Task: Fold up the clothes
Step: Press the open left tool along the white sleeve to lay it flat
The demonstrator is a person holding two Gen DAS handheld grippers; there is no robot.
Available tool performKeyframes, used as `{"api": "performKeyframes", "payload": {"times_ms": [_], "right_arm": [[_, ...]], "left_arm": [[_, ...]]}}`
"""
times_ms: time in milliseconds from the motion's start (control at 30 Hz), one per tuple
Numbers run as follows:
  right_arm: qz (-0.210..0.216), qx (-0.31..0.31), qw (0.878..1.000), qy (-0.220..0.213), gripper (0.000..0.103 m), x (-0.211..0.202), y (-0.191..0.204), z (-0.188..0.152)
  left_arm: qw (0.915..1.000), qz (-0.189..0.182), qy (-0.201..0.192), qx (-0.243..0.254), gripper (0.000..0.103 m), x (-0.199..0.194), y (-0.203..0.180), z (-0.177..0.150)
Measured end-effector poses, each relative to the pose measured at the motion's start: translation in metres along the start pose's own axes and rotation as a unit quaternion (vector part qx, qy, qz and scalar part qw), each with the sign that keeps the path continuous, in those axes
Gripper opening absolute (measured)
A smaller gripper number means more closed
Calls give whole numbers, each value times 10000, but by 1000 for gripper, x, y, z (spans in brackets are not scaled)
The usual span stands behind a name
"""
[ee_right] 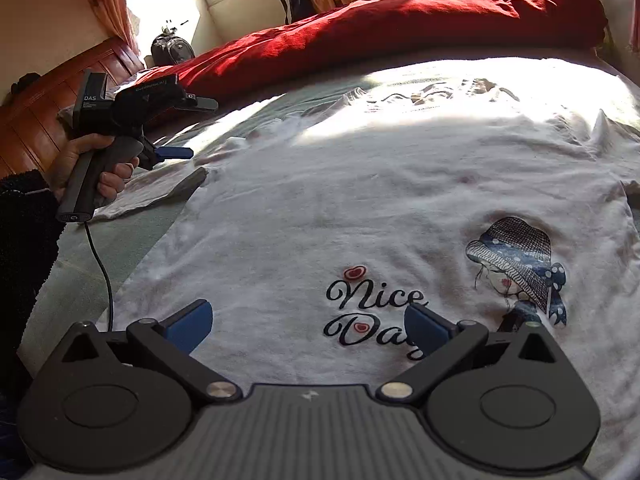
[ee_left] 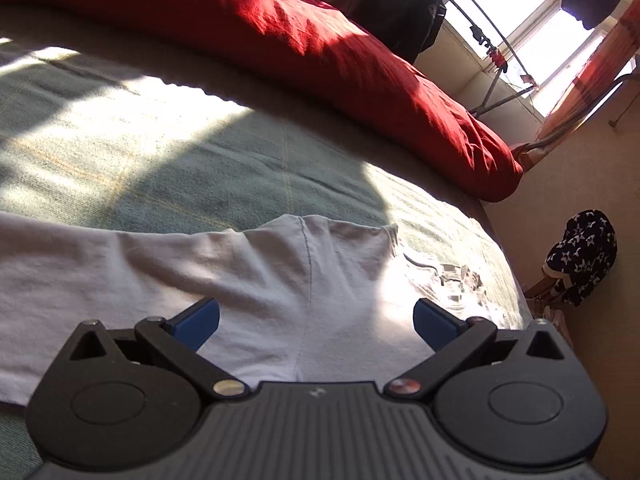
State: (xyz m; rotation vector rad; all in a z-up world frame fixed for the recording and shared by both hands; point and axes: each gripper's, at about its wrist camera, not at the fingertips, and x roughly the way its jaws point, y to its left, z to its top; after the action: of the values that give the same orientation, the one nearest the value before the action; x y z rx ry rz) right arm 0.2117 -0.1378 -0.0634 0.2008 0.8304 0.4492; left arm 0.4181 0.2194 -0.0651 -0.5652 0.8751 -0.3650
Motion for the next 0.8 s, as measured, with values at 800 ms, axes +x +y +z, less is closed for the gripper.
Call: {"api": "performKeyframes", "payload": {"times_ms": [800], "right_arm": [[-76,-195,9993,295,103,5,17,-8]], "left_arm": [[9932,989,-307,-538,102,-57,89,-18]]}}
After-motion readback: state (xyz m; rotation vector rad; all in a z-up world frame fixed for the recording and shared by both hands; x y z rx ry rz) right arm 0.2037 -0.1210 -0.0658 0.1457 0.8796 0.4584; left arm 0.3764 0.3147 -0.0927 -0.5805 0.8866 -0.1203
